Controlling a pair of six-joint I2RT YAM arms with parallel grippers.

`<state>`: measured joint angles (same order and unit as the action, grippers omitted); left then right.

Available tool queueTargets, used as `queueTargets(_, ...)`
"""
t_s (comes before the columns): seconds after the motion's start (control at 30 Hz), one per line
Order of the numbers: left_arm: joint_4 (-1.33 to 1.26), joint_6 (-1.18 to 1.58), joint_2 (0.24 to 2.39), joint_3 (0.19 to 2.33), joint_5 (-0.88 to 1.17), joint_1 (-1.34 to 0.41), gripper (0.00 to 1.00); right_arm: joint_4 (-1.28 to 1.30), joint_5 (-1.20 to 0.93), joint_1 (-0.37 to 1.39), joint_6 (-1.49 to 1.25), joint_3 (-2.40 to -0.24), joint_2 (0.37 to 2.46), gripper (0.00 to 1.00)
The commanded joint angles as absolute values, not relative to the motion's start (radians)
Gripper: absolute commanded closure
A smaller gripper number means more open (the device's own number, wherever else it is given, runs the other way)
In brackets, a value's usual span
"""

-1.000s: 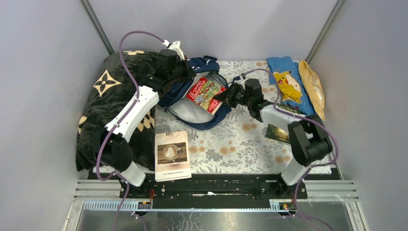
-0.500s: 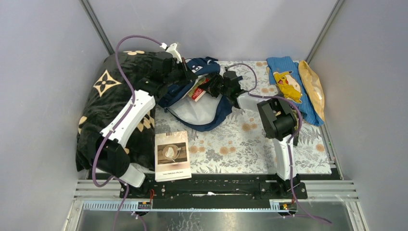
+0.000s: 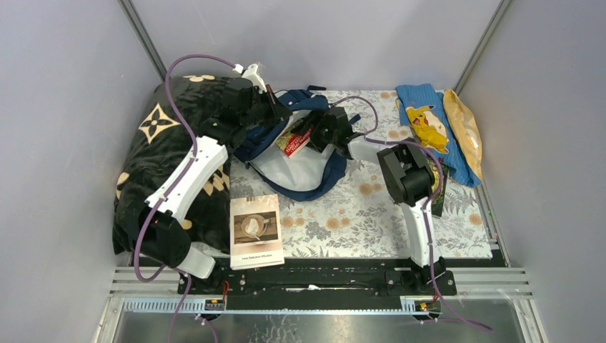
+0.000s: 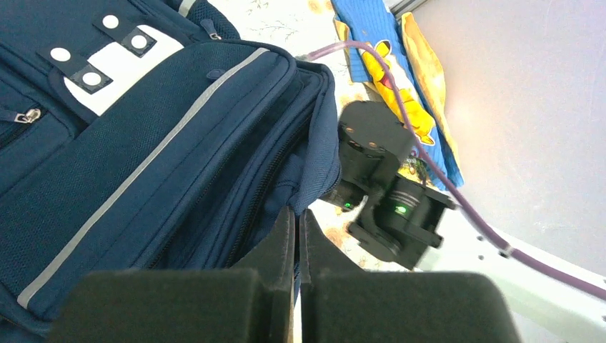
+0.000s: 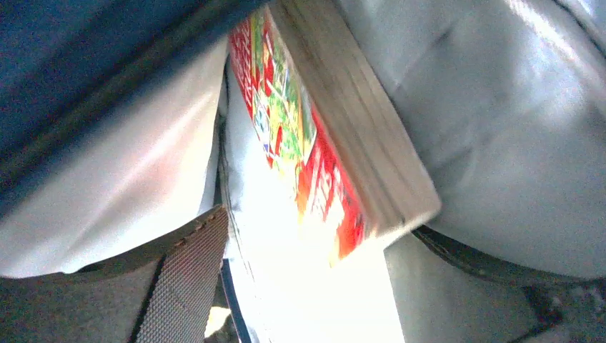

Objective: Pack the student bag
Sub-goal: Place the book in the student bag, then move the book to the center of the board.

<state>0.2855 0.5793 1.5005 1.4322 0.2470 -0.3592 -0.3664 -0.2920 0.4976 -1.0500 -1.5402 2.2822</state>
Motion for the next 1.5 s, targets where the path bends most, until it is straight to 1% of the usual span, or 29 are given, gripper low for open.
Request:
queueTargets(0.0, 0.090, 0.622, 1.463, 1.435, 0.243, -0.360, 1.00, -0.302, -0.233, 0.504, -0.914, -1.452, 2.055, 0.15)
queueTargets(0.1, 0.068, 0.629, 1.476, 1.412, 0.233, -0.360, 1.00, -0.260, -0.228, 0.504, -0.875, -1.369, 1.949, 0.05)
queueTargets(0.2, 0.040, 0.647, 1.494, 1.395, 0.242, -0.360, 1.00, -0.191, -0.239, 0.504, -0.836, -1.310, 1.855, 0.03)
queueTargets(0.27, 0.043, 0.648, 1.506, 1.395, 0.253, -0.360, 1.00, -0.109, -0.204, 0.503, -0.785, -1.264, 1.779, 0.03)
queueTargets(0.33, 0.076, 0.609, 1.515, 1.410, 0.252, -0.359, 1.00, 0.023, -0.062, 0.501, -0.713, -1.200, 1.672, 0.03)
queueTargets(0.4, 0.139, 0.551, 1.536, 1.458, 0.270, -0.359, 1.00, 0.064, 0.118, 0.491, -0.633, -1.088, 1.528, 0.01)
queueTargets(0.47, 0.175, 0.510, 1.564, 1.481, 0.329, -0.360, 1.00, 0.122, 0.226, 0.427, -0.578, -1.004, 1.404, 0.00)
queueTargets(0.57, 0.217, 0.460, 1.602, 1.487, 0.433, -0.370, 1.00, 0.219, 0.256, 0.250, -0.549, -0.910, 1.282, 0.00)
queueTargets(0.63, 0.229, 0.410, 1.615, 1.461, 0.434, -0.404, 1.00, 0.294, 0.286, 0.133, -0.547, -0.868, 1.232, 0.00)
queueTargets(0.7, 0.256, 0.365, 1.635, 1.454, 0.387, -0.459, 0.99, 0.331, 0.331, 0.054, -0.555, -0.830, 1.198, 0.00)
queueTargets(0.73, 0.289, 0.356, 1.656, 1.472, 0.363, -0.484, 0.76, 0.342, 0.360, 0.032, -0.566, -0.817, 1.187, 0.00)
queueTargets(0.77, 0.330, 0.349, 1.692, 1.503, 0.352, -0.510, 0.50, 0.359, 0.407, 0.014, -0.599, -0.809, 1.181, 0.00)
queueTargets(0.8, 0.357, 0.343, 1.716, 1.529, 0.350, -0.539, 0.41, 0.364, 0.457, 0.007, -0.630, -0.797, 1.174, 0.00)
queueTargets(0.83, 0.369, 0.340, 1.730, 1.542, 0.344, -0.561, 0.35, 0.343, 0.492, 0.006, -0.648, -0.778, 1.166, 0.00)
queueTargets(0.87, 0.366, 0.343, 1.732, 1.548, 0.326, -0.584, 0.22, 0.312, 0.514, -0.026, -0.668, -0.756, 1.158, 0.00)
queueTargets(0.9, 0.357, 0.344, 1.732, 1.547, 0.311, -0.606, 0.15, 0.302, 0.543, -0.040, -0.693, -0.744, 1.159, 0.00)
queueTargets(0.97, 0.329, 0.353, 1.730, 1.544, 0.300, -0.639, 0.11, 0.290, 0.603, -0.058, -0.733, -0.729, 1.181, 0.00)
queueTargets(1.1, 0.313, 0.383, 1.756, 1.575, 0.337, -0.678, 0.07, 0.279, 0.708, -0.074, -0.790, -0.725, 1.247, 0.00)
queueTargets(1.2, 0.313, 0.383, 1.795, 1.609, 0.357, -0.715, 0.07, 0.226, 0.737, -0.088, -0.824, -0.688, 1.282, 0.00)
queueTargets(1.27, 0.313, 0.369, 1.828, 1.636, 0.391, -0.739, 0.11, 0.130, 0.669, -0.107, -0.792, -0.648, 1.295, 0.00)
queueTargets(1.3, 0.309, 0.370, 1.843, 1.648, 0.400, -0.746, 0.12, 0.066, 0.620, -0.112, -0.766, -0.624, 1.304, 0.00)
queueTargets(1.4, 0.271, 0.407, 1.882, 1.654, 0.387, -0.756, 0.11, -0.016, 0.491, -0.124, -0.739, -0.615, 1.347, 0.00)
queueTargets(1.47, 0.249, 0.435, 1.908, 1.654, 0.380, -0.758, 0.09, -0.020, 0.429, -0.124, -0.715, -0.630, 1.379, 0.00)
